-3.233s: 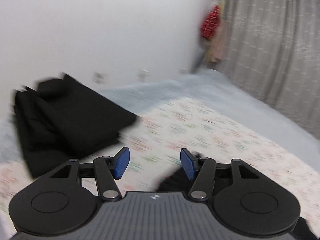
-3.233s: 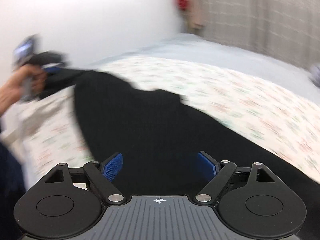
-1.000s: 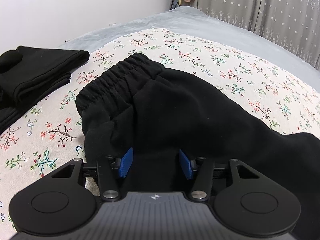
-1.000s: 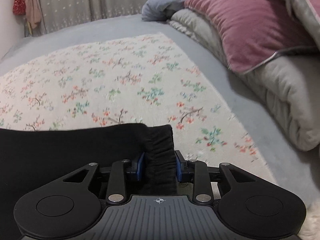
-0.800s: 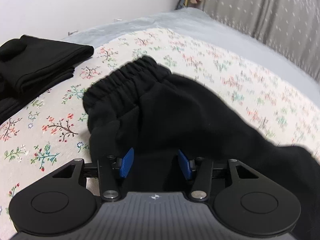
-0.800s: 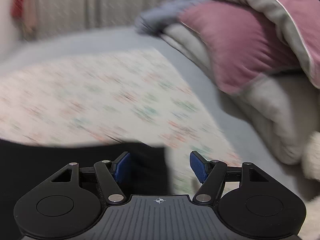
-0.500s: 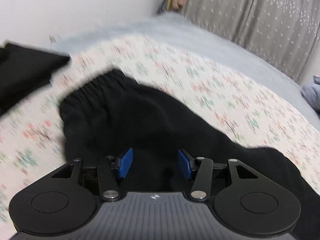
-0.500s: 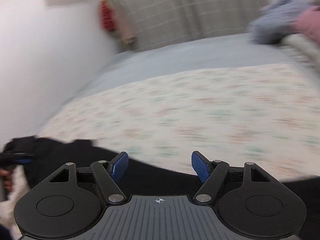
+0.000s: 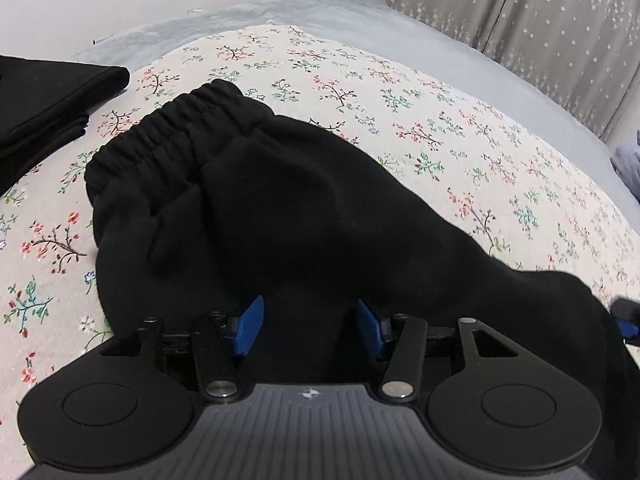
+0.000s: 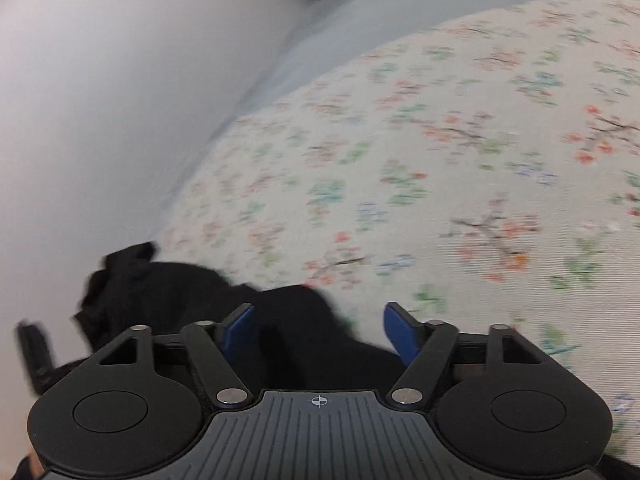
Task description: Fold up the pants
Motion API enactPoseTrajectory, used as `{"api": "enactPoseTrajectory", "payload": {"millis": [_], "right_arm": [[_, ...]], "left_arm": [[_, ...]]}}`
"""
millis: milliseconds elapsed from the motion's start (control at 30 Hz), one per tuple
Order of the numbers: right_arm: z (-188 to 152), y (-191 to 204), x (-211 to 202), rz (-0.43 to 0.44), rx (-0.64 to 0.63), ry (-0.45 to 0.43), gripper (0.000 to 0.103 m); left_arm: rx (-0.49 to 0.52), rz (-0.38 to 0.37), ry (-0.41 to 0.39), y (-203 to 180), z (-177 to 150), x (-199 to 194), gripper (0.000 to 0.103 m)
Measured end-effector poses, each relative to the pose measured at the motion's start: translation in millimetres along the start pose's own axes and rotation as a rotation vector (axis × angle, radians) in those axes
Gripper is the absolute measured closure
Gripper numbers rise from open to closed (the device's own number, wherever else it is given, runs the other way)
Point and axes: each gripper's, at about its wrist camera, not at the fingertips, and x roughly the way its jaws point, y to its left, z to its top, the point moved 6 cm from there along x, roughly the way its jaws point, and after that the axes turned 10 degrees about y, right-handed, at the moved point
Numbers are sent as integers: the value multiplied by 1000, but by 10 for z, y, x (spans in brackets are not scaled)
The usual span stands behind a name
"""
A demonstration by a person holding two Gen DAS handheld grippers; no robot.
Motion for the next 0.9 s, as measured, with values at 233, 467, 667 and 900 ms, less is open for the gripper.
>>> {"api": "enactPoseTrajectory", "payload": {"millis": [233, 467, 667, 900], "right_arm": [[-546, 660, -189, -11, -340, 51, 32], [-970, 940, -54, -140, -496, 75, 32], [-979, 968, -86, -125, -453, 36, 23], [-1117, 1012, 25, -120, -449, 47, 23]], "left_arm": [[6, -1, 4, -4, 25, 8, 38], [20, 26, -2, -40, 14, 18, 38], [36, -36, -88, -141, 58, -195, 38], [208, -377, -67, -788, -84, -333, 38]]}}
